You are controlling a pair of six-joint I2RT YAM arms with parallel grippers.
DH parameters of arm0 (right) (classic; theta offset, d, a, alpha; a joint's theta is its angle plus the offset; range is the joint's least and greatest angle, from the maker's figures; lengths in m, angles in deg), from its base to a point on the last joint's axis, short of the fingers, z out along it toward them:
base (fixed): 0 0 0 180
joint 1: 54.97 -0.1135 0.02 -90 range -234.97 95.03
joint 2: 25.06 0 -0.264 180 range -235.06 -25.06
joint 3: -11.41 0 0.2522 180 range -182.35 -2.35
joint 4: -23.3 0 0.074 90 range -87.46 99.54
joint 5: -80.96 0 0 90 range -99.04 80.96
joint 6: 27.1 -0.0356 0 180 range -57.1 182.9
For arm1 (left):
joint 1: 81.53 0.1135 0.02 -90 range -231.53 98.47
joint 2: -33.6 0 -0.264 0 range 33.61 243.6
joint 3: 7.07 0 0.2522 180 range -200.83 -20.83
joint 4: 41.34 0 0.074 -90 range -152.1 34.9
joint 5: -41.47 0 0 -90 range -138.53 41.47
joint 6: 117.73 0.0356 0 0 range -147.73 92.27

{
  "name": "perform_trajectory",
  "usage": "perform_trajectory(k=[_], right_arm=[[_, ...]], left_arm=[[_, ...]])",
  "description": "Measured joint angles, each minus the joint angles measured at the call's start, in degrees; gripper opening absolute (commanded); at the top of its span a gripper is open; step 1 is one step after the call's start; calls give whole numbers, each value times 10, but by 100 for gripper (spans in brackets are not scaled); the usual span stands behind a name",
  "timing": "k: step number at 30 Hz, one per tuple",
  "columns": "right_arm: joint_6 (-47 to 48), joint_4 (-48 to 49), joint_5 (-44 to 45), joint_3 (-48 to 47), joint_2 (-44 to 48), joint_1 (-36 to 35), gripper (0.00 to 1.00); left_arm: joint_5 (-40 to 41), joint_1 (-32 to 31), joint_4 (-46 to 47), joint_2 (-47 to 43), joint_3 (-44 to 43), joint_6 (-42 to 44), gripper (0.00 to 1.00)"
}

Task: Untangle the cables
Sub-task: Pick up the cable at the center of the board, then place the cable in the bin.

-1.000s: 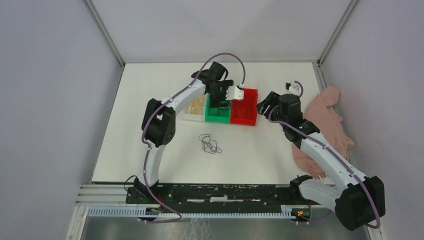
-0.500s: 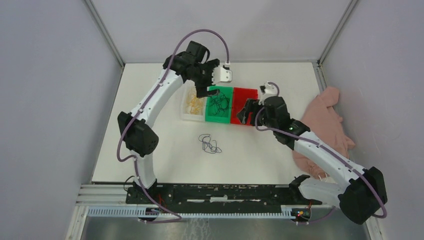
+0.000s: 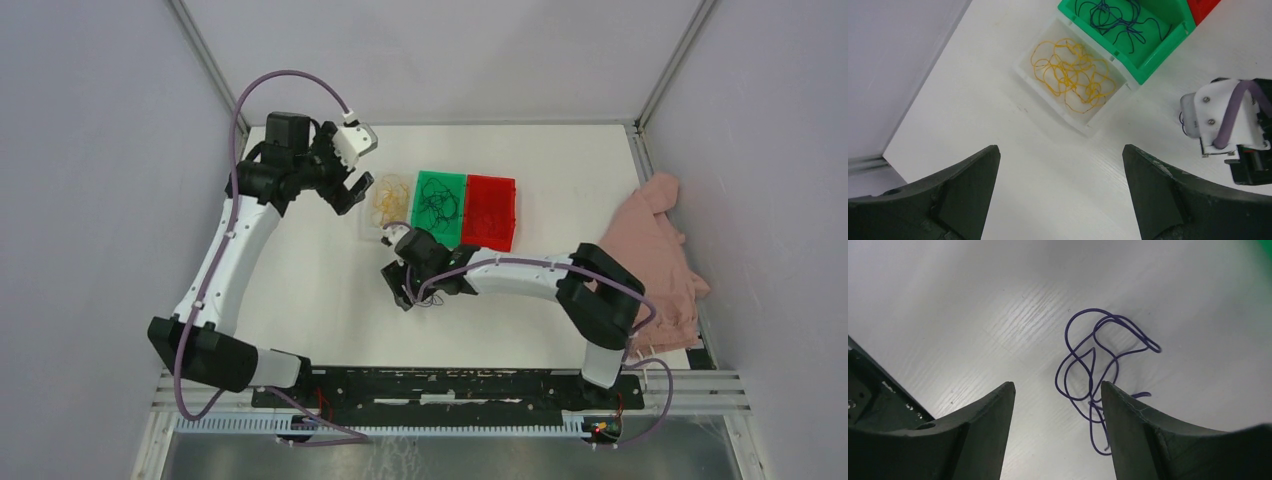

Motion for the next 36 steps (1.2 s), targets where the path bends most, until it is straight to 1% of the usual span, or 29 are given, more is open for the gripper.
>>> perform_trajectory(k=[3,4,6,8,12,15,18,22,25,30,36], right_arm=[[3,-18,30,-20,-48,-21,52],[3,-23,43,-24,-59,-24,46],[3,-35,69,-30,-72,-23,30],[6,-43,87,-31,-75,-22,18],[10,-58,107,-38,-61,-19,1],[19,-93,107,-59,-26,-16,0],[27,-113,93,-106,14,-5,0],[35,-118,68,-177,54,42,0],[36,-117,64,-214,57,84,0],[27,-113,66,-235,16,144,0],[-3,-118,92,-284,-108,168,0]], left_arm=[[25,3,32,-39,42,-28,100],[31,6,41,-48,52,-36,100],[40,12,58,-59,68,-46,100],[52,16,75,-68,85,-55,100],[73,22,104,-71,113,-71,99],[87,29,121,-71,131,-87,99],[94,41,136,-71,142,-99,100],[95,52,152,-73,156,-105,99],[95,58,156,-78,166,-108,99],[99,73,172,-90,175,-130,100],[108,95,196,-91,175,-166,99]])
